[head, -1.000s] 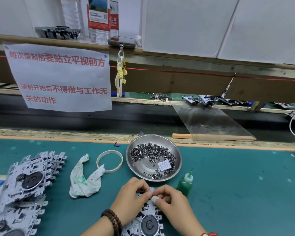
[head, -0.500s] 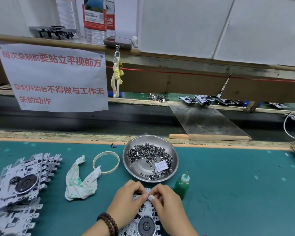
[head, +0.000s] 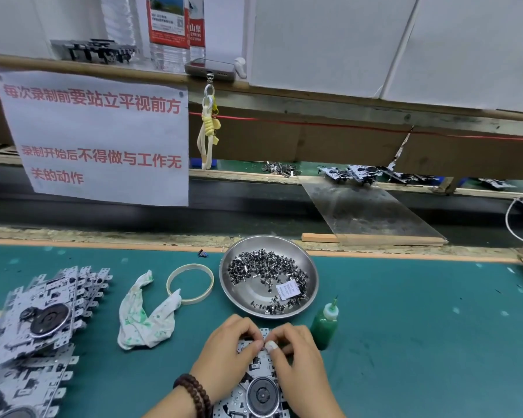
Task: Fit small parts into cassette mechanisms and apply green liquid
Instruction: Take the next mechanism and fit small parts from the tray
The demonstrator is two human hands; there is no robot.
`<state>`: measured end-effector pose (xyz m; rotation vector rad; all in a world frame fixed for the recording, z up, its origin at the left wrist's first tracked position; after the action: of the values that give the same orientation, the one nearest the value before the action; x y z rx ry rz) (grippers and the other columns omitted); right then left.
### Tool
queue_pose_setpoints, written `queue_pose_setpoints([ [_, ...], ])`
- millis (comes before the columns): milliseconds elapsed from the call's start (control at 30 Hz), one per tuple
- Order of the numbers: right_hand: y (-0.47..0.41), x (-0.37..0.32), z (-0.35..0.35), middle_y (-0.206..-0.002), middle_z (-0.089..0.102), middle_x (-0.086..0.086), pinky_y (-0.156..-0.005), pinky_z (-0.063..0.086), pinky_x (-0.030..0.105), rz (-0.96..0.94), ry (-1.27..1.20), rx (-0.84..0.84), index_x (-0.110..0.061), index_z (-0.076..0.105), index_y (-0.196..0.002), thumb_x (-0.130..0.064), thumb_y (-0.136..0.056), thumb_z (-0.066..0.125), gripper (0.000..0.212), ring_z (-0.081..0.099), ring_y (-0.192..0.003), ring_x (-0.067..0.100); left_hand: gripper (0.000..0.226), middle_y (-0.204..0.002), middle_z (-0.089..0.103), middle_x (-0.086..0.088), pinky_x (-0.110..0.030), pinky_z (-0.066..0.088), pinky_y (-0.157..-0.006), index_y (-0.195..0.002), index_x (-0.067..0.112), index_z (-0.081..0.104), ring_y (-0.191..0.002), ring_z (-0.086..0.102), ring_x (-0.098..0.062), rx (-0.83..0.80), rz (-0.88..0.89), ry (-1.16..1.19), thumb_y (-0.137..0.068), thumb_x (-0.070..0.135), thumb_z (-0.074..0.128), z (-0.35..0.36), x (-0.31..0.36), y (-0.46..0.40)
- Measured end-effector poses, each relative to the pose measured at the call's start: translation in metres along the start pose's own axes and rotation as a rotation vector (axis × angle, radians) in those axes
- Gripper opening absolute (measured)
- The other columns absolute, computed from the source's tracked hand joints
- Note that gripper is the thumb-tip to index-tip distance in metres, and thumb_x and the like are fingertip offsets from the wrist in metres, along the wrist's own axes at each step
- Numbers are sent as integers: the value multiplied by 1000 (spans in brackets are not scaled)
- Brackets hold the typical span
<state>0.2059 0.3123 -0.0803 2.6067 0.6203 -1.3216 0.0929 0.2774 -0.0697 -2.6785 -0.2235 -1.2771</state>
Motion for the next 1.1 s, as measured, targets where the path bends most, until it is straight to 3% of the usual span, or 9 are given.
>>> queue_pose_setpoints([
  [200,1,11,2,-88,65,-7,-69,45,14,130,-231,-57,-23,63,-82,-9,-80,65,14,61,-73,5,22,-87,54,12,-2,33,-75,-73,32,52,-85,50,6,21,8,5,-86,16,60,0,1,1],
  [367,1,13,9,-64,56,-5,-52,35,13,193,-372,-94,-15,62,-82,1,-81,59,16,42,-50,5,24,-87,53,12,-4,35,-77,-71,34,51,-87,51,6,31,5,13,-86,17,60,1,0,1],
  [567,-1,16,10,-63,58,-6,-50,35,13,224,-452,-69,-14,62,-78,6,-81,57,21,42,-48,4,27,-87,52,14,-14,39,-81,-72,37,48,-88,50,3,63,23,4,-86,18,60,1,-2,3],
  [833,0,21,11,-69,62,-5,-55,40,13,280,-443,-42,-17,63,-76,8,-79,55,26,49,-51,-1,30,-87,48,18,-14,38,-81,-74,43,45,-90,47,5,88,73,-16,-88,20,58,2,0,10],
  [1000,-1,18,12,-77,60,-4,-55,38,11,294,-434,6,-18,58,-77,9,-78,51,28,48,-55,2,18,-89,49,20,-17,39,-81,-88,31,63,-90,49,2,122,125,-20,-88,14,58,0,7,12],
  [1100,0,18,13,-82,60,-1,-60,41,14,305,-442,10,-18,58,-79,8,-80,52,26,51,-63,6,16,-87,49,15,-25,43,-76,-87,29,63,-83,48,-4,117,222,-102,-86,13,59,-1,16,16],
])
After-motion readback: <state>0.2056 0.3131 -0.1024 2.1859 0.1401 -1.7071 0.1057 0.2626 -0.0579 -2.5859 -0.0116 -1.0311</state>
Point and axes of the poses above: each hand's wrist, its own y-axis away from the middle knuckle, its own z-axis out of the palm, x = y × z, the point moved 10 cm from there along -y, towards the middle knuckle
